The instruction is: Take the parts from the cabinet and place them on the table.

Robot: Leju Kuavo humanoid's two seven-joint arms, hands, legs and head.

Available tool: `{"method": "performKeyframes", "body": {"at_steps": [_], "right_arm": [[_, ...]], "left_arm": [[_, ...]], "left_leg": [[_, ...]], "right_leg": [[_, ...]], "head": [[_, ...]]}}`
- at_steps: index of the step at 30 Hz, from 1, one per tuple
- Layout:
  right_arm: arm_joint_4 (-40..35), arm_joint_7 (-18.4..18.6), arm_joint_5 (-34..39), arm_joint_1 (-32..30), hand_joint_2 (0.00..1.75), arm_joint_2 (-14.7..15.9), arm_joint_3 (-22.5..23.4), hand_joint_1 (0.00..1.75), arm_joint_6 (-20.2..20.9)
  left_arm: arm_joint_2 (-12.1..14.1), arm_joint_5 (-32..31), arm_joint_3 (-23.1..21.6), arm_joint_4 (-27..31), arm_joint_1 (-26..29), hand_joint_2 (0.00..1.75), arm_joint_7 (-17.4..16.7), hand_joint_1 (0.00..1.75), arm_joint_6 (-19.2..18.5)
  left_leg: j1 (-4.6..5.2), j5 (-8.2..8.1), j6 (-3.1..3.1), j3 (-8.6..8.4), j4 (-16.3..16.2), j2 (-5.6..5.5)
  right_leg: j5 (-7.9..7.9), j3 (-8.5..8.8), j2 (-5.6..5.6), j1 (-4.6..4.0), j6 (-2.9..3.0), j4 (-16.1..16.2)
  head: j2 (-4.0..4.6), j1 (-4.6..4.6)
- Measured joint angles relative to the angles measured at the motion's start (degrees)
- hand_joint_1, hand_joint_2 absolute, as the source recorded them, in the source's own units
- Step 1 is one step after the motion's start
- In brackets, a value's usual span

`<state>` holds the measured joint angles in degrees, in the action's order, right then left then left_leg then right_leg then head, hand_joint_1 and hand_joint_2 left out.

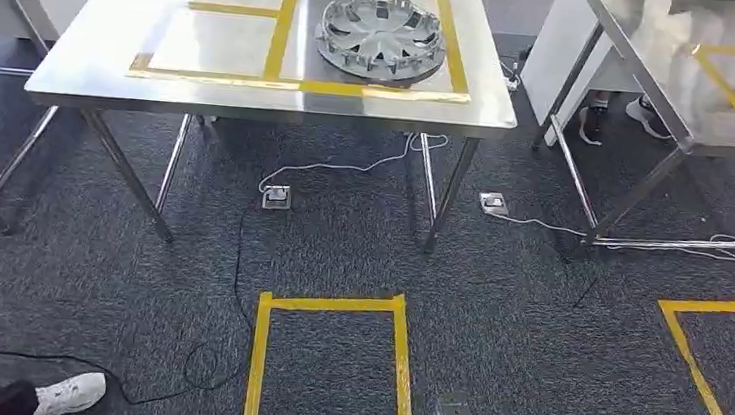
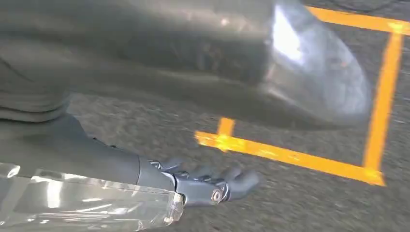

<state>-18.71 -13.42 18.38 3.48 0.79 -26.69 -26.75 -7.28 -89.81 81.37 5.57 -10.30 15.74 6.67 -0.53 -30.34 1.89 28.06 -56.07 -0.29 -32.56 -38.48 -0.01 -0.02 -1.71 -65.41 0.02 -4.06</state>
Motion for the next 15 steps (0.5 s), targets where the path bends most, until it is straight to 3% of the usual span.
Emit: {"method": "performKeyframes", "body": {"at_steps": [1, 2, 3, 4, 5, 6, 7, 8, 9, 10, 12, 13, 14, 15], "right_arm": [[0.27, 0.07, 0.35, 0.18, 0.0, 0.0, 0.0, 0.0, 0.2], [0.66, 0.13, 0.7, 0.36, 0.0, -0.02, 0.0, 0.0, 0.61], [0.92, 0.3, 0.98, 0.5, 0.0, -0.09, 0.0, 0.0, 0.94], [1.16, 0.41, 1.27, 0.54, 0.0, -0.18, 0.0, 0.0, 1.16], [1.31, 0.44, 1.45, 0.52, 0.0, -0.24, 0.0, 0.0, 1.33], [1.51, 0.48, 1.45, 0.57, 0.0, -0.26, 0.0, 0.0, 1.44], [1.58, 0.55, 1.45, 0.76, 0.0, -0.28, -0.02, 0.0, 1.55], [1.71, 0.59, 1.45, 1.25, 0.0, -0.35, -0.04, 0.0, 1.55], [1.79, 0.61, 1.47, 1.71, 0.0, -0.44, -0.04, 0.0, 1.57], [1.88, 0.61, 1.6, 1.91, 0.0, -0.52, -0.04, 0.0, 1.75], [2.12, 0.96, 2.19, 1.58, 0.0, -0.55, -0.02, 0.0, 2.16], [2.36, 0.98, 2.47, 1.07, 0.0, -0.83, -0.02, 0.0, 2.34], [2.67, 1.2, 2.87, 0.91, 0.0, -0.7, 0.0, 0.0, 2.45], [2.84, 1.2, 3.26, 0.95, 0.0, -0.79, 0.0, 0.0, 2.64]], "left_arm": [[0.07, 0.0, 0.02, 0.0, 0.02, 0.0, -0.31, 0.0, 0.02], [0.13, 0.0, 0.02, 0.0, 0.02, 0.0, -0.81, 0.0, 0.07], [0.22, -0.02, 0.04, 0.0, 0.02, 0.0, -1.16, 0.0, 0.13], [0.28, -0.02, 0.04, 0.0, 0.03, 0.0, -1.38, 0.0, 0.2], [0.35, -0.02, 0.07, 0.0, 0.06, 0.0, -1.62, 0.0, 0.22], [0.42, -0.02, 0.07, 0.0, 0.06, 0.0, -1.73, 0.0, 0.22], [0.42, -0.02, 0.07, 0.0, 0.05, 0.0, -1.73, 0.0, 0.22], [0.39, -0.02, 0.09, 0.0, 0.12, 0.0, -1.73, 0.0, 0.24], [0.42, -0.04, 0.09, 0.0, 0.14, 0.0, -1.77, 0.0, 0.29], [0.48, -0.04, 0.11, 0.0, 0.06, 0.0, -1.95, 0.0, 0.35], [0.55, -0.04, 0.11, 0.0, 0.0, 0.0, -2.43, 0.0, 0.55], [0.78, -0.04, 0.11, 0.0, -0.1, 0.0, -2.73, 0.0, 0.61], [0.79, -0.04, 0.09, -0.02, -0.03, 0.0, -2.76, 0.0, 0.68], [0.85, -0.04, 0.09, -0.04, 0.08, 0.0, -2.91, 0.0, 0.66]], "left_leg": [[0.08, 0.78, -0.01, 0.93, -0.03, 0.02], [0.14, 1.54, 0.02, 1.98, -0.18, 0.29], [0.18, 2.13, -0.02, 2.97, -0.35, 0.53], [0.22, 2.68, -0.05, 3.96, -0.58, 0.94], [0.28, 3.12, -0.12, 4.81, -0.83, 1.33], [0.37, 3.52, -0.24, 5.48, -1.02, 1.8], [0.45, 3.88, -0.33, 5.66, -1.08, 2.39], [0.71, 4.23, -0.68, 5.85, -1.17, 3.23], [0.6, 4.73, -1.19, 5.98, -1.14, 4.22], [0.41, 5.03, -1.5, 5.99, -0.9, 5.07], [0.28, 5.46, -2.19, 5.98, -0.78, 6.28], [0.06, 3.96, -2.72, 6.45, -1.79, 2.76], [0.1, 0.79, -2.86, 7.26, -4.35, 0.33], [0.06, -2.7, -2.97, 8.58, -8.54, -0.2]], "right_leg": [[-2.81, -0.5, 0.03, 0.15, -0.2, -4.25], [-3.77, -0.61, 0.01, 0.17, -0.3, -7.88], [-2.66, -0.07, 0.02, 0.18, -0.28, -9.3], [-0.26, 1.47, 0.05, 0.17, -0.2, -8.5], [2.09, 3.83, 0.13, 0.16, -0.01, -5.69], [3.55, 7.33, 0.75, 0.08, 0.35, -0.84], [3.23, 11.17, 2.46, -0.11, 0.8, 4.64], [1.29, 14.35, 3.89, -0.63, 1.3, 10.34], [0.55, 15.24, 3.57, -0.77, 1.72, 12.38], [0.97, 14.33, 2.85, -1.07, 1.9, 11.92], [2.11, 13.89, 1.62, -1.12, 2.8, 12.68], [2.83, 13.59, 1.53, -0.73, 2.99, 12.89], [3.31, 12.92, 1.0, -0.74, 3.38, 12.84], [3.83, 12.18, 0.5, -0.8, 3.74, 12.68]], "head": [[0.0, -0.35], [0.0, -0.57], [0.0, -0.79], [0.0, -1.14], [0.0, -1.51], [0.0, -2.04], [0.0, -2.36], [0.0, -2.71], [0.0, -2.47], [0.0, -2.14], [0.0, -2.8], [0.0, -2.41], [0.0, -2.06], [0.0, -1.28]]}}
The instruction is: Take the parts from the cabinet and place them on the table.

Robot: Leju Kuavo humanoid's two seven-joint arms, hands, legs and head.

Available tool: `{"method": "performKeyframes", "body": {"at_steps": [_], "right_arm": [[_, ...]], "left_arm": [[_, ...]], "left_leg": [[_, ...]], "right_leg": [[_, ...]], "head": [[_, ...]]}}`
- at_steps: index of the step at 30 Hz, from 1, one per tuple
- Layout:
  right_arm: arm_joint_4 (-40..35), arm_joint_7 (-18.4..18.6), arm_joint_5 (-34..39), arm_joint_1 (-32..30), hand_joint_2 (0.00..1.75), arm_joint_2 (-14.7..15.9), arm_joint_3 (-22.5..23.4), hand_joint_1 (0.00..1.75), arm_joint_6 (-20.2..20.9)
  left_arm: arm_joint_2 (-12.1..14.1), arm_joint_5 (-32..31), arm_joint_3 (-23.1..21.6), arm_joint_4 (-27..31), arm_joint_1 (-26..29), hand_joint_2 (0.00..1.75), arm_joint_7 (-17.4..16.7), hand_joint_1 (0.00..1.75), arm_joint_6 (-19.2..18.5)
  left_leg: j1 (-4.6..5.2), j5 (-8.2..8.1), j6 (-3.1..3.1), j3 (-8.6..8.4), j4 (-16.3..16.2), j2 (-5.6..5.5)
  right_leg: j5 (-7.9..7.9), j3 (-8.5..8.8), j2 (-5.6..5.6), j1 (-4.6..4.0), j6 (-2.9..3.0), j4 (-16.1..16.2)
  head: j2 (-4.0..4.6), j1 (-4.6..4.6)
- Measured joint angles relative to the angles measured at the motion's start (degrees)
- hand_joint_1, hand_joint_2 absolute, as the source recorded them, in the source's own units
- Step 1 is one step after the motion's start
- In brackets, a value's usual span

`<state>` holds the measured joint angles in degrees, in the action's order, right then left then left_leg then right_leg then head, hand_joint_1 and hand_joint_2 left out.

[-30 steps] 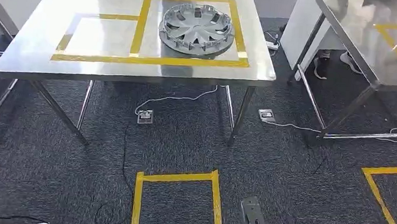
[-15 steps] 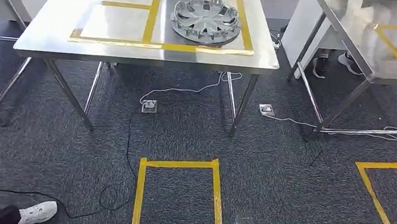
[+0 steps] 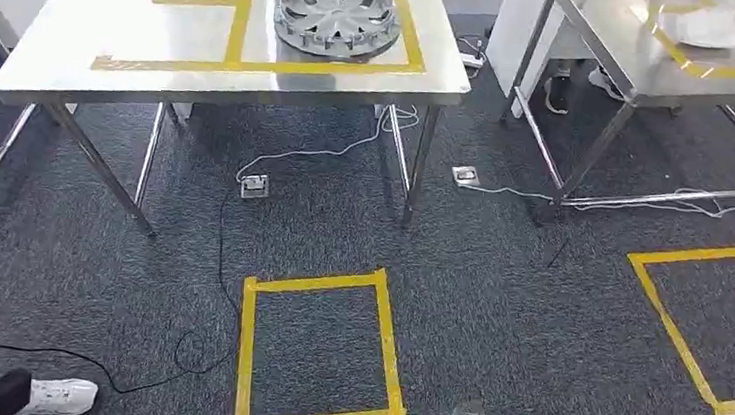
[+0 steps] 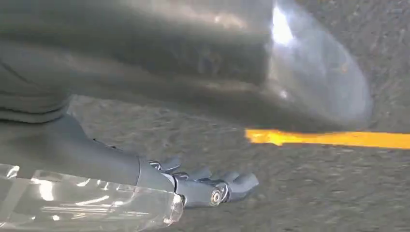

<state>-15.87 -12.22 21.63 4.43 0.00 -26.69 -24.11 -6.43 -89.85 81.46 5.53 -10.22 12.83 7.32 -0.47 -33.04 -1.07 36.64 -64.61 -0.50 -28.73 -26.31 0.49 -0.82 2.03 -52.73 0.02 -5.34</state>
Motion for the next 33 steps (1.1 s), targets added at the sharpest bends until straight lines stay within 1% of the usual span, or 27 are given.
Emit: {"method": "performKeyframes", "body": {"at_steps": [1, 2, 3, 4, 6, 7, 8, 10, 12, 13, 14, 15, 16, 17, 18, 19, 20, 21, 22, 23, 24, 27, 28, 29, 30, 32, 33], "right_arm": [[0.07, -0.02, 0.42, 0.11, 0.0, -0.11, 0.0, 0.0, 0.11], [0.11, -0.15, 0.9, 0.15, 0.0, -0.13, -0.02, 0.0, 0.11], [0.2, -0.39, 1.84, 0.14, 0.0, -0.13, 0.0, 0.0, 0.11], [0.33, -0.81, 2.65, 0.01, 0.0, -0.13, 0.02, 0.0, 0.11], [0.61, -1.64, 3.76, -0.21, 0.0, -0.11, 0.09, 0.0, 0.3], [0.7, -1.9, 4.09, -0.18, 0.0, -0.17, 0.09, 0.0, 0.44], [0.79, -2.12, 4.18, -0.08, 0.0, -0.24, 0.13, 0.0, 0.46], [0.9, -2.25, 4.18, 0.16, 0.0, -0.54, 0.13, 0.0, 0.61], [1.09, -2.23, 4.13, 0.13, 0.0, -0.59, 0.15, 0.0, 0.61], [1.18, -2.21, 4.11, 0.03, 0.0, -0.7, 0.13, 0.0, 0.61], [1.25, -2.19, 4.0, 0.04, 0.0, -0.98, 0.11, 0.0, 0.61], [1.33, -2.16, 4.0, 0.29, 0.0, -1.01, 0.11, 0.0, 0.55], [1.38, -2.14, 3.92, 0.52, 0.0, -1.11, 0.11, 0.0, 0.53], [1.4, -2.14, 3.85, 0.57, 0.0, -1.29, 0.09, 0.0, 0.53], [1.42, -2.14, 3.85, 0.48, 0.0, -1.38, 0.11, 0.0, 0.5], [1.51, -2.12, 3.85, 0.33, 0.0, -1.38, 0.11, 0.0, 0.46], [1.57, -1.99, 3.98, 0.2, 0.0, -1.38, 0.11, 0.0, 0.42], [1.66, -1.86, 4.11, 0.1, 0.0, -1.38, 0.11, 0.0, 0.24], [1.77, -1.66, 4.13, 0.11, 0.0, -1.35, 0.11, 0.0, 0.11], [1.84, -1.58, 4.11, 0.26, 0.0, -1.29, 0.11, 0.0, 0.09], [1.88, -1.55, 4.0, 0.41, 0.0, -1.31, 0.09, 0.0, 0.05], [2.03, -1.38, 3.68, 0.05, 0.0, -1.29, 0.04, 0.0, -0.41], [2.14, -1.33, 3.68, -0.17, 0.0, -1.36, 0.02, 0.0, -0.52], [2.23, -1.31, 3.65, -0.14, 0.0, -1.44, 0.02, 0.0, -0.59], [2.32, -1.27, 3.65, 0.15, 0.0, -1.35, 0.04, 0.0, -0.61], [2.41, -1.29, 3.63, 0.41, 0.0, -1.49, 0.04, 0.0, -0.63], [2.45, -1.25, 3.63, 0.37, 0.0, -1.53, 0.04, 0.0, -0.63]], "left_arm": [[0.13, 0.0, 0.02, -0.02, 0.01, 0.0, 0.0, 0.0, 0.0], [0.24, 0.0, 0.02, -0.02, 0.0, 0.0, 0.0, 0.0, -0.02], [0.31, 0.0, 0.0, -0.02, -0.01, 0.0, -0.02, 0.0, -0.04], [0.44, 0.0, 0.02, 0.0, 0.0, 0.0, -0.09, 0.0, -0.11], [0.52, 0.02, 0.02, -0.02, 0.0, 0.0, 0.04, 0.0, -0.11], [0.55, 0.02, 0.02, -0.02, -0.04, 0.0, 0.24, 0.0, -0.13], [0.55, 0.02, 0.02, -0.02, -0.12, 0.0, 0.46, 0.0, -0.17], [0.55, 0.02, 0.0, -0.02, 0.07, 0.0, 0.72, 0.0, -0.41], [0.5, 0.0, 0.02, -0.02, 0.18, 0.0, 0.77, 0.0, -0.5], [0.5, 0.0, 0.02, -0.07, 0.08, 0.0, 0.7, 0.0, -0.57], [0.63, 0.0, 0.02, -0.07, 0.06, 0.0, 0.68, 0.0, -0.59], [0.63, 0.0, 0.02, -0.07, 0.2, 0.0, 0.63, 0.0, -0.63], [0.66, 0.0, 0.02, -0.07, 0.39, 0.0, 0.59, 0.0, -0.63], [0.68, 0.0, 0.02, -0.07, 0.52, 0.0, 0.55, 0.0, -0.63], [0.74, 0.0, 0.04, -0.07, 0.55, 0.0, 0.53, 0.0, -0.63], [0.76, 0.0, 0.04, -0.07, 0.53, 0.0, 0.46, 0.0, -0.63], [0.72, 0.0, 0.04, -0.07, 0.46, 0.0, 0.31, 0.0, -0.68], [0.7, 0.0, 0.04, -0.09, 0.32, 0.0, 0.15, 0.0, -0.79], [0.57, 0.0, 0.04, -0.09, 0.15, 0.0, 0.15, 0.0, -0.83], [0.33, 0.0, 0.02, -0.11, 0.08, 0.0, 0.18, 0.0, -0.83], [0.31, 0.0, 0.02, -0.09, 0.08, 0.0, 0.2, 0.0, -0.83], [-0.09, 0.0, 0.04, -0.13, -0.02, 0.0, 0.18, 0.0, -0.83], [-0.13, 0.0, 0.07, -0.17, -0.07, 0.0, 0.18, 0.0, -0.83], [-0.07, 0.0, 0.07, -0.17, -0.14, 0.0, 0.22, 0.0, -0.87], [-0.13, 0.0, 0.04, -0.17, -0.04, 0.0, 0.2, 0.0, -0.9], [-0.04, -0.07, 0.04, -0.2, 0.31, 0.0, 0.15, 0.0, -0.92], [0.02, -0.07, 0.07, -0.2, 0.44, 0.0, 0.13, 0.0, -0.92]], "left_leg": [[0.01, -2.61, -0.06, 1.35, -4.41, -0.07], [0.04, -3.99, -0.09, 2.43, -8.1, -0.03], [-0.01, -3.78, -0.12, 2.63, -9.83, 0.13], [-0.05, -2.26, -0.11, 1.34, -8.83, 0.25], [-0.1, 1.72, -0.06, -4.44, -0.16, -0.64], [-0.4, 2.64, -0.06, -7.52, 4.98, -3.55], [-0.73, 1.23, 0.16, -8.85, 6.22, -7.15], [-0.68, 1.31, 0.57, -8.04, 6.39, -6.01], [-0.79, 1.7, 1.41, -7.88, 6.63, -3.99], [-0.96, 1.9, 1.72, -7.78, 6.7, -2.82], [-0.91, 2.02, 1.98, -7.61, 6.7, -1.96], [-0.79, 2.08, 2.2, -7.42, 6.7, -0.77], [-0.66, 2.1, 2.23, -7.22, 6.68, 0.49], [-0.6, 2.13, 2.26, -7.05, 6.66, 1.66], [-0.56, 2.13, 2.26, -6.96, 6.64, 2.7], [-0.53, 2.14, 2.24, -6.89, 6.64, 3.54], [-0.5, 2.14, 2.23, -6.89, 6.64, 4.31], [-0.45, 2.14, 2.2, -6.98, 6.64, 4.97], [-0.4, 2.13, 2.15, -7.07, 6.68, 5.59], [-0.4, 2.12, 2.02, -6.98, 6.72, 6.14], [-0.25, 2.25, 1.6, -6.69, 6.6, 6.6], [-0.15, 2.47, 0.83, -7.08, 7.06, 8.37], [-0.25, 1.66, 0.51, -7.03, 6.87, 7.34], [-0.48, 0.48, 0.35, -6.42, 5.34, 1.92], [-0.5, -1.76, 0.34, -4.54, 1.52, 0.25], [-0.55, -5.28, 0.19, -0.27, -7.36, -0.2], [-0.53, -5.55, 0.06, 1.24, -10.01, -0.07]], "right_leg": [[0.45, -0.7, -0.62, -0.08, -0.01, -0.17], [0.86, -1.34, -1.15, -0.15, -0.02, -0.44], [1.18, -2.1, -1.67, -0.15, -0.11, -0.74], [1.45, -2.82, -2.27, -0.1, -0.26, -1.22], [1.57, -3.96, -3.4, 0.15, -0.53, -2.44], [1.45, -4.54, -3.93, 0.24, -0.74, -3.28], [1.37, -5.58, -4.34, 0.04, -1.05, -3.98], [1.83, -6.32, -5.94, 0.14, -1.74, -4.84], [2.38, -6.97, -7.73, 0.2, -2.36, -4.77], [1.65, -7.33, -6.24, 0.11, -2.54, -5.44], [-0.16, -8.39, -3.5, 0.11, -3.03, -7.53], [-2.66, -10.27, -1.83, 0.4, -3.58, -11.72], [-5.19, -12.48, -1.06, 0.7, -3.97, -16.9], [-6.68, -13.97, -0.71, 0.87, -4.2, -20.73], [-6.96, -14.38, -0.54, 1.02, -4.3, -22.6], [-5.97, -13.57, -0.48, 1.05, -4.26, -21.7], [-3.93, -11.56, -0.38, 1.07, -4.07, -18.51], [-1.42, -8.65, 0.13, 0.92, -3.65, -13.44], [0.83, -5.63, 1.68, 0.57, -2.92, -7.9], [0.1, -4.27, 4.1, -0.06, -2.18, -5.23], [0.13, -4.19, 4.09, -0.37, -1.73, -4.5], [0.13, -4.59, 2.49, -0.46, -0.84, -3.88], [0.99, -3.54, 2.12, 0.38, -0.5, -2.42], [1.25, -3.44, 1.66, 0.32, -0.25, -1.86], [1.53, -3.56, 1.06, 0.3, 0.14, -1.88], [1.53, -3.67, -0.53, 0.16, 0.16, -2.04], [1.5, -3.67, -1.35, 0.13, 0.17, -2.18]], "head": [[0.0, 0.48], [0.0, 0.68], [0.0, 0.95], [0.0, 1.27], [0.0, 1.71], [0.0, 1.95], [0.0, 2.25], [0.0, 2.01], [0.0, 1.67], [0.0, 1.93], [0.0, 1.2], [0.0, 0.4], [0.0, 0.2], [0.0, 0.16], [0.0, 0.14], [0.0, -0.04], [0.0, -0.15], [0.0, -0.35], [0.0, -0.56], [0.0, -0.52], [0.0, -0.6], [0.0, -0.85], [0.0, -1.0], [0.0, -0.45], [0.0, -0.12], [0.0, 0.92], [0.0, 1.27]]}}
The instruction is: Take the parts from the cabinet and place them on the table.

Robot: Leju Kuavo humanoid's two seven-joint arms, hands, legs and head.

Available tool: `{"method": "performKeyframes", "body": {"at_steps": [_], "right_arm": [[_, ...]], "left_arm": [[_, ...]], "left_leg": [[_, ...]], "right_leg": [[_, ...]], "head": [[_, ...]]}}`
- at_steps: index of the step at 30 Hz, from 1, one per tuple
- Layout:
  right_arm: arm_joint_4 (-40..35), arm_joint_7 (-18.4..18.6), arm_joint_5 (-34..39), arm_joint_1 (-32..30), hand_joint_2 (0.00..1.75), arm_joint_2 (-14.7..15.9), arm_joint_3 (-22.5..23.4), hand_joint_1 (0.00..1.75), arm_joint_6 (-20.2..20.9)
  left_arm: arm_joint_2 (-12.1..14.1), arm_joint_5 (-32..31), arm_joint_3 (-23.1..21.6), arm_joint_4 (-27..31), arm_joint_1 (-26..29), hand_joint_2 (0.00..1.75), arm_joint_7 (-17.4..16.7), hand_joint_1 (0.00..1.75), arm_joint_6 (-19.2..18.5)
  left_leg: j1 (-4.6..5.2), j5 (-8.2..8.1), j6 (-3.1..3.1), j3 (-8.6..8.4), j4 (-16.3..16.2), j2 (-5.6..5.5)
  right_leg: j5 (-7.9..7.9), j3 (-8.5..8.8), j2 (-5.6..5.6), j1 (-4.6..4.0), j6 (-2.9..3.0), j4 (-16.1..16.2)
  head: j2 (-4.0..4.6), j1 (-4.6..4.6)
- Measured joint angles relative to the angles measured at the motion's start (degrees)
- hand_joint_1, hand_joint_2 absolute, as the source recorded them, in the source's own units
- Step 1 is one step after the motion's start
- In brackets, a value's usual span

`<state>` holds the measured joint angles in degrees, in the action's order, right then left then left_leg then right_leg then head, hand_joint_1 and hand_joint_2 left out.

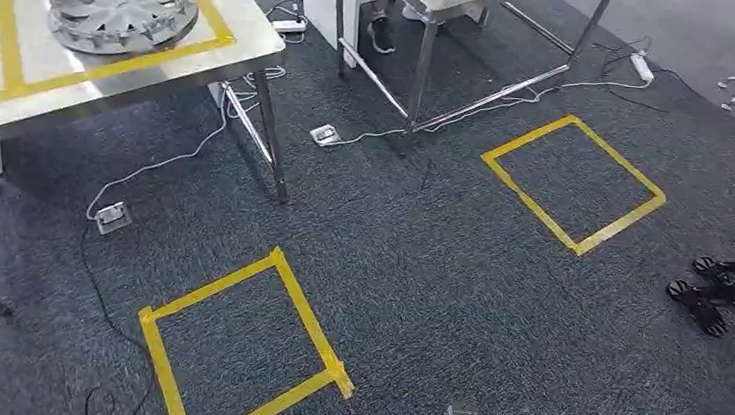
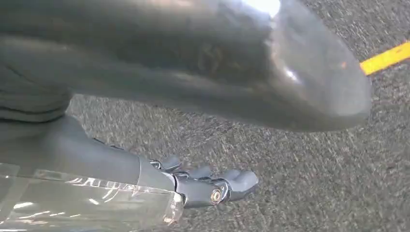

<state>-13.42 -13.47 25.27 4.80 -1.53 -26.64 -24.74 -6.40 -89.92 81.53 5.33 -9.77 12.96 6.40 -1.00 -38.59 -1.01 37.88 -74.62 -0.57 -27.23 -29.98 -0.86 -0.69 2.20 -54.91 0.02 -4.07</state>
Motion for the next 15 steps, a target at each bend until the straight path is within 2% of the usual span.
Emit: {"method": "performKeyframes", "body": {"at_steps": [1, 2, 3, 4, 5, 6, 7, 8, 9, 10, 11, 12, 13, 14, 15], "right_arm": [[0.07, 0.22, -0.02, -0.1, 0.0, 0.0, 0.0, 0.0, 0.02], [0.13, 0.57, -0.07, -0.14, 0.0, 0.0, 0.0, 0.0, 0.07], [0.17, 0.92, -0.09, -0.11, 0.0, 0.0, 0.0, 0.0, 0.11], [0.26, 1.12, -0.11, -0.08, 0.0, 0.0, 0.0, 0.0, 0.2], [0.35, 1.29, -0.13, -0.05, 0.0, 0.02, 0.0, 0.0, 0.35], [0.39, 1.66, -0.15, 0.23, 0.0, 0.07, 0.0, 0.0, 0.46], [0.39, 1.68, -0.26, 0.32, 0.0, 0.04, -0.02, 0.0, 0.57], [0.39, 1.75, -0.31, 0.23, 0.0, 0.04, -0.02, 0.0, 0.66], [0.42, 1.88, -0.35, 0.07, 0.0, 0.04, -0.04, 0.0, 0.63], [0.48, 1.95, -0.5, -0.01, 0.0, 0.09, -0.04, 0.0, 0.63], [0.52, 1.99, -0.57, -0.09, 0.0, 0.02, -0.13, 0.0, 0.63], [0.57, 2.01, -0.63, 0.15, 0.0, 0.0, -0.17, 0.0, 0.61], [0.57, 2.01, -0.66, 0.38, 0.0, -0.04, -0.17, 0.0, 0.61], [0.55, 2.01, -0.68, 0.47, 0.0, -0.07, -0.2, 0.0, 0.61], [0.57, 2.01, -0.79, 0.39, 0.0, -0.09, -0.2, 0.0, 0.63]], "left_arm": [[0.02, 0.0, 0.0, 0.0, 0.05, 0.0, 0.02, 0.0, -0.02], [0.04, 0.0, 0.0, 0.0, 0.03, 0.0, 0.04, 0.0, -0.02], [0.04, 0.0, 0.0, 0.0, 0.01, 0.0, 0.04, 0.0, -0.02], [0.04, 0.0, 0.0, 0.0, 0.0, 0.0, 0.04, 0.0, -0.02], [0.04, 0.0, -0.02, -0.02, 0.08, 0.0, 0.0, 0.0, -0.04], [-0.02, 0.0, -0.02, -0.02, 0.07, 0.0, -0.11, 0.0, -0.07], [-0.02, -0.04, -0.02, -0.04, 0.14, 0.0, -0.2, 0.0, -0.09], [-0.02, -0.04, 0.0, -0.07, 0.18, 0.0, -0.33, 0.0, -0.09], [-0.02, -0.02, 0.02, -0.04, 0.17, 0.0, -0.35, 0.0, -0.09], [-0.04, -0.02, 0.04, -0.04, 0.1, 0.0, -0.31, 0.0, -0.09], [0.07, -0.02, 0.04, -0.02, -0.04, 0.0, -0.29, 0.0, -0.09], [0.02, -0.02, 0.04, -0.02, 0.04, 0.0, -0.28, 0.0, -0.09], [0.07, -0.02, 0.04, -0.02, 0.21, 0.0, -0.28, 0.0, -0.15], [0.11, -0.02, 0.04, -0.02, 0.28, 0.0, -0.28, 0.0, -0.18], [0.15, 0.0, 0.04, -0.02, 0.27, 0.0, -0.28, 0.0, -0.2]], "left_leg": [[-0.03, 1.33, -0.16, 0.1, 0.37, 0.21], [-0.1, 3.8, -0.25, -0.96, 3.22, 0.28], [-0.23, 6.63, -0.36, -2.86, 7.52, -0.12], [-0.59, 9.34, -0.58, -5.11, 12.46, -2.13], [-0.97, 8.62, -0.72, -6.07, 14.25, -5.81], [-1.11, 8.19, -0.45, -6.27, 15.3, -6.16], [-0.79, 8.2, -0.16, -6.13, 14.89, -5.17], [-0.55, 8.1, 0.22, -6.18, 14.84, -4.52], [-0.64, 8.22, 0.56, -6.23, 14.94, -3.53], [-1.18, 8.41, 0.94, -6.27, 15.23, -2.63], [-0.99, 8.38, 1.17, -6.33, 15.23, -1.69], [-0.89, 8.24, 1.45, -6.33, 15.23, -0.54], [-0.72, 8.13, 1.61, -6.33, 15.23, 0.67], [-0.59, 8.02, 1.71, -6.31, 15.22, 1.8], [-0.55, 7.93, 1.67, -6.3, 15.21, 2.78]], "right_leg": [[-0.07, 0.02, -0.83, 0.03, -0.09, -0.19], [-0.2, 0.02, -1.65, 0.14, -0.26, -0.52], [-0.45, 0.0, -2.5, 0.33, -0.62, -0.98], [-0.88, -0.1, -3.24, 0.55, -0.97, -1.72], [-1.34, -0.69, -3.78, 0.55, -1.41, -2.47], [-1.79, -1.29, -4.64, 0.55, -1.83, -3.65], [-1.49, -1.69, -5.36, 0.73, -2.1, -3.47], [-1.32, -1.95, -6.2, 0.88, -2.38, -3.29], [-1.13, -2.25, -7.17, 0.97, -2.71, -3.24], [-1.34, -2.57, -7.56, 1.12, -2.87, -3.58], [-2.42, -3.31, -3.96, 0.72, -3.18, -5.1], [-4.42, -5.03, -1.62, 0.79, -3.56, -8.51], [-6.7, -7.4, -0.33, 0.88, -3.87, -13.18], [-8.45, -9.6, 0.29, 1.03, -4.07, -17.5], [-9.2, -11.07, 0.62, 1.22, -4.19, -20.52]], "head": [[0.0, 0.18], [0.0, 0.42], [0.0, 0.64], [0.0, 0.94], [0.0, 1.22], [0.0, 1.62], [0.0, 1.14], [0.0, 1.05], [0.0, 1.2], [0.0, 1.11], [0.0, 0.67], [0.0, -0.09], [0.0, -0.5], [0.0, -0.55], [0.0, -0.61]]}}
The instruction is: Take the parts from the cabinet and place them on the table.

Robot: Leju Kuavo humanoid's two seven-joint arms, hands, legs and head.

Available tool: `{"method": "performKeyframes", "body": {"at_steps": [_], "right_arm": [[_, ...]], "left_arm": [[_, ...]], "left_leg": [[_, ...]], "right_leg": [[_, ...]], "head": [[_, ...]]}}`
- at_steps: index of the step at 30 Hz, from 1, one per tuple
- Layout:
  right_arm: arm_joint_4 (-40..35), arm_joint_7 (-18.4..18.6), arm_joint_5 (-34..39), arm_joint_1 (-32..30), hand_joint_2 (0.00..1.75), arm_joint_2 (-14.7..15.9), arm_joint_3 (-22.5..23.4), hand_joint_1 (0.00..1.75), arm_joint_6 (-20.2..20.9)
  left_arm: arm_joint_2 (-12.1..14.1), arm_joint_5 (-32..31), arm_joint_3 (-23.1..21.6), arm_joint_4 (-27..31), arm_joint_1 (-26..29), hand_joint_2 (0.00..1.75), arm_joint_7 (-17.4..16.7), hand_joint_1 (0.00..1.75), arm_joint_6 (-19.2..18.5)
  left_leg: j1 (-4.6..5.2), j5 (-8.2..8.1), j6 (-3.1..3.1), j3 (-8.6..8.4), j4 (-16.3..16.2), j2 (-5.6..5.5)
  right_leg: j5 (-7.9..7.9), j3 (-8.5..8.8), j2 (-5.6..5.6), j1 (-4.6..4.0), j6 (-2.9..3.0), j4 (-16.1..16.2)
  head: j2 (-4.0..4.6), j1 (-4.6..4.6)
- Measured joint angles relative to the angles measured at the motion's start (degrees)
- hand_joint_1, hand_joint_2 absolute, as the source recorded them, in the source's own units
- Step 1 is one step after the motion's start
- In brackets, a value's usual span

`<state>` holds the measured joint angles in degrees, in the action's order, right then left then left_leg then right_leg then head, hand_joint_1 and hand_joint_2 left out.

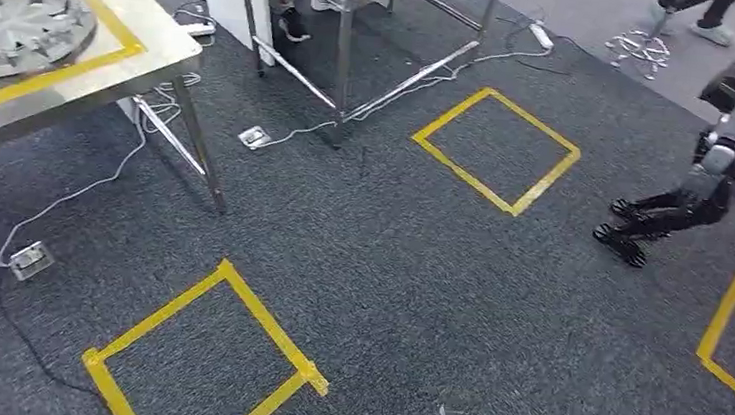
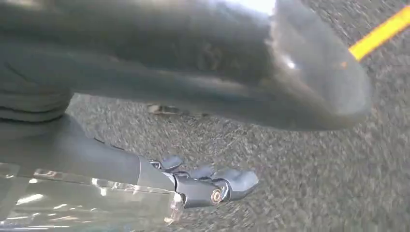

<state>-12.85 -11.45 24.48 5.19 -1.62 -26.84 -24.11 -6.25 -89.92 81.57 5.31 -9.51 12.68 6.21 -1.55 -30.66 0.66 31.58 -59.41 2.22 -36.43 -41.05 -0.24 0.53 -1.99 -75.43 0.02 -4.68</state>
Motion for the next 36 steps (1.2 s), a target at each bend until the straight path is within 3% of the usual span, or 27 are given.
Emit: {"method": "performKeyframes", "body": {"at_steps": [2, 3, 4, 5, 6, 9, 10, 11, 12, 13, 15, 16, 17, 19, 20, 21, 23, 25, 26, 27, 28, 30, 31, 32, 33, 35, 36], "right_arm": [[0.07, 0.0, -0.37, -0.45, 0.0, 0.0, -0.04, 0.0, 0.04], [0.11, 0.0, -0.48, -0.52, 0.0, 0.0, -0.09, 0.0, 0.04], [0.13, 0.0, -0.61, -0.51, 0.0, 0.0, -0.15, 0.0, 0.02], [0.13, 0.0, -0.83, -0.44, 0.0, 0.0, -0.31, 0.0, -0.04], [0.13, 0.0, -0.98, -0.3, 0.0, 0.0, -0.52, 0.0, -0.07], [0.15, 0.02, -1.05, -0.51, 0.0, -0.07, -1.05, 0.0, -0.17], [0.2, 0.04, -1.05, -0.71, 0.0, -0.07, -1.14, 0.0, -0.26], [0.2, 0.18, -1.07, -0.97, 0.0, -0.39, -1.35, 0.0, -0.31], [0.24, 0.22, -1.05, -0.76, 0.0, -0.31, -1.42, 0.0, -0.35], [0.26, 0.24, -1.07, -0.44, 0.0, -0.43, -1.44, 0.0, -0.44], [0.26, 0.24, -1.07, -0.22, 0.0, -0.89, -1.46, 0.0, -0.42], [0.26, 0.24, -1.07, -0.29, 0.0, -0.94, -1.49, 0.0, -0.42], [0.28, 0.26, -1.07, -0.45, 0.0, -0.98, -1.53, 0.0, -0.42], [0.31, 0.28, -1.07, -0.47, 0.0, -1.01, -1.64, 0.0, -0.42], [0.31, 0.28, -1.07, -0.39, 0.0, -1.05, -1.77, 0.0, -0.42], [0.31, 0.28, -1.07, -0.29, 0.0, -1.09, -1.77, 0.0, -0.42], [0.31, 0.57, -1.09, -0.12, 0.0, -1.18, -1.9, 0.0, -0.31], [0.35, 1.01, -1.07, -0.3, 0.0, -1.18, -2.19, 0.0, -0.17], [0.37, 1.27, -1.05, -0.4, 0.0, -1.16, -2.47, 0.0, -0.17], [0.37, 1.47, -1.05, -0.3, 0.0, -1.36, -2.6, 0.0, -0.15], [0.37, 1.68, -0.98, 0.01, 0.0, -1.36, -2.71, 0.0, -0.13], [0.35, 2.03, -0.92, 0.15, 0.0, -1.49, -2.84, 0.0, -0.13], [0.37, 2.08, -0.9, -0.07, 0.0, -1.49, -2.88, 0.0, -0.13], [0.37, 2.21, -0.9, -0.35, 0.0, -1.51, -2.89, 0.0, -0.13], [0.37, 2.27, -0.9, -0.55, 0.0, -1.51, -2.91, 0.0, -0.13], [0.37, 2.58, -0.98, -0.58, 0.0, -1.51, -2.97, 0.0, -0.13], [0.39, 2.62, -0.98, -0.46, 0.0, -1.49, -3.06, 0.0, -0.13]], "left_arm": [[0.02, 0.13, 0.0, 0.0, -0.11, 0.0, 0.0, 0.0, -0.09], [0.07, 0.22, 0.02, 0.0, -0.19, 0.0, 0.0, 0.0, -0.22], [0.07, 0.33, 0.02, 0.0, -0.29, 0.0, 0.0, 0.0, -0.42], [0.04, 0.44, 0.02, 0.0, -0.41, 0.0, -0.02, 0.0, -0.59], [0.04, 0.5, 0.02, 0.0, -0.5, 0.0, -0.02, 0.0, -0.74], [0.13, 0.59, 0.04, 0.0, -0.51, 0.0, -0.11, 0.0, -1.01], [0.09, 0.59, 0.07, -0.02, -0.58, 0.0, -0.11, 0.0, -1.11], [0.26, 0.59, 0.09, -0.02, -0.71, 0.0, -0.13, 0.0, -1.14], [0.31, 0.59, 0.09, -0.02, -0.69, 0.0, -0.11, 0.0, -1.16], [0.35, 0.59, 0.09, -0.02, -0.54, 0.0, -0.15, 0.0, -1.25], [0.55, 0.59, 0.13, -0.04, -0.15, 0.0, -0.35, 0.0, -1.27], [0.59, 0.59, 0.17, -0.04, -0.04, 0.0, -0.35, 0.0, -1.27], [0.68, 0.59, 0.22, -0.04, -0.04, 0.0, -0.35, 0.0, -1.27], [0.87, 0.59, 0.28, -0.04, -0.07, 0.0, -0.35, 0.0, -1.27], [0.87, 0.59, 0.31, -0.04, -0.07, 0.0, -0.35, 0.0, -1.27], [0.9, 0.59, 0.35, -0.04, -0.08, 0.0, -0.35, 0.0, -1.29], [0.87, 0.52, 0.39, -0.04, -0.02, 0.0, -0.5, 0.0, -1.33], [0.85, 0.5, 0.48, -0.04, -0.04, 0.0, -0.87, 0.0, -1.36], [0.87, 0.44, 0.55, -0.02, -0.11, 0.0, -0.9, 0.0, -1.42], [1.03, 0.44, 0.66, 0.0, -0.13, 0.0, -0.92, 0.0, -1.42], [1.07, 0.42, 0.87, 0.02, -0.01, 0.0, -0.98, 0.0, -1.42], [1.22, 0.26, 0.98, 0.02, 0.15, 0.0, -1.35, 0.0, -1.42], [1.27, 0.15, 1.01, 0.02, 0.12, 0.0, -1.55, 0.0, -1.42], [1.29, 0.11, 1.01, 0.02, 0.08, 0.0, -1.64, 0.0, -1.42], [1.29, 0.09, 1.03, 0.0, -0.03, 0.0, -1.64, 0.0, -1.42], [1.2, 0.09, 1.05, 0.0, -0.34, 0.0, -1.51, 0.0, -1.42], [1.16, 0.07, 1.05, 0.0, -0.45, 0.0, -1.29, 0.0, -1.44]], "left_leg": [[0.05, -0.25, -0.27, -0.21, 0.0, 1.51], [0.06, -0.43, -0.36, -0.44, 0.0, 2.2], [0.09, -0.57, -0.48, -0.73, 0.02, 2.85], [0.1, -0.72, -0.63, -0.96, 0.1, 3.39], [0.32, -0.81, -0.88, -0.93, 0.24, 3.91], [0.18, -0.7, -1.73, -1.28, 0.78, 5.47], [0.29, -0.97, -2.27, -1.81, 1.09, 5.79], [0.01, -1.66, -2.49, -1.86, 0.27, 0.87], [0.02, -3.45, -2.26, -0.57, -2.29, -2.42], [0.13, -5.46, -2.18, 1.41, -6.33, -3.08], [0.24, -8.21, -2.14, 5.95, -14.48, -2.95], [0.36, -7.62, -2.1, 7.15, -15.7, -2.72], [0.37, -5.58, -2.08, 7.05, -14.21, -2.49], [0.24, 0.32, -2.0, 4.08, -6.26, -3.48], [0.08, 2.25, -1.88, 2.46, -1.82, -5.69], [-0.33, 1.24, -1.87, 2.11, -1.45, -9.45], [0.04, 0.8, -1.63, 1.51, -0.62, -8.09], [0.05, 0.77, -0.86, 1.01, -0.19, -6.38], [-0.22, 0.87, -0.62, 0.56, 0.26, -5.26], [-0.17, 0.74, -0.38, 0.19, 0.58, -4.22], [0.01, 0.57, -0.12, -0.05, 0.62, -2.96], [0.24, 0.08, 0.02, -0.39, 0.6, -0.62], [0.31, -0.16, -0.08, -0.61, 0.59, 0.27], [0.32, -0.44, -0.12, -0.93, 0.59, 1.06], [0.32, -0.77, -0.28, -1.33, 0.59, 1.83], [0.3, -1.33, -0.6, -2.18, 0.67, 2.87], [0.34, -1.47, -0.82, -2.28, 0.96, 3.31]], "right_leg": [[2.46, 0.84, 0.28, 0.06, 0.17, 1.58], [5.24, 3.08, 0.56, -0.02, 0.5, 6.08], [7.97, 5.84, 1.64, -0.2, 1.02, 11.45], [8.76, 7.75, 3.63, -0.61, 1.54, 15.61], [7.78, 8.4, 5.31, -1.4, 2.0, 16.38], [7.61, 8.15, 3.96, -1.74, 2.79, 16.91], [8.09, 9.09, 3.19, -1.66, 3.33, 18.08], [8.52, 9.53, 3.01, -1.32, 3.51, 18.89], [8.68, 9.75, 2.46, -1.18, 3.98, 19.16], [8.7, 9.73, 1.72, -1.16, 4.23, 19.19], [8.53, 9.78, -0.13, -1.44, 4.49, 18.99], [8.41, 9.81, -1.05, -1.48, 4.55, 18.81], [8.26, 9.92, -1.93, -1.47, 4.49, 18.62], [7.74, 10.19, -3.58, -1.33, 4.17, 17.98], [7.25, 10.24, -4.31, -1.22, 3.9, 17.45], [6.81, 9.71, -4.91, -1.4, 3.42, 16.84], [6.74, 9.25, -6.38, -0.74, 2.75, 16.51], [6.87, 8.96, -8.18, -0.59, 2.09, 16.89], [6.49, 8.99, -7.13, -0.71, 1.93, 16.45], [5.27, 7.92, -3.75, -0.88, 1.51, 14.36], [3.39, 5.69, -1.97, -0.61, 1.11, 10.44], [0.45, 0.97, -0.36, -0.14, 0.56, 2.2], [0.49, -0.27, -0.03, 0.04, 0.42, 0.19], [1.82, -0.18, 0.17, 0.17, 0.38, 0.76], [4.63, 1.2, 0.42, 0.2, 0.48, 4.12], [10.02, 5.72, 2.28, -0.05, 1.16, 13.69], [8.73, 6.8, 4.06, -0.61, 1.37, 15.28]], "head": [[0.0, -0.15], [0.0, -0.44], [0.0, -0.7], [0.0, -0.83], [0.0, -0.68], [0.0, -0.61], [0.0, -0.79], [0.0, -0.58], [0.0, -0.2], [0.0, 0.32], [0.0, 1.36], [0.0, 1.53], [0.0, 1.84], [0.0, 2.12], [0.0, 2.29], [0.0, 2.6], [0.0, 2.12], [0.0, 2.43], [0.0, 2.24], [0.0, 1.48], [0.0, 0.62], [0.0, 0.59], [0.0, 0.53], [0.0, 0.44], [0.0, 0.28], [0.0, 0.02], [0.0, 0.04]]}}
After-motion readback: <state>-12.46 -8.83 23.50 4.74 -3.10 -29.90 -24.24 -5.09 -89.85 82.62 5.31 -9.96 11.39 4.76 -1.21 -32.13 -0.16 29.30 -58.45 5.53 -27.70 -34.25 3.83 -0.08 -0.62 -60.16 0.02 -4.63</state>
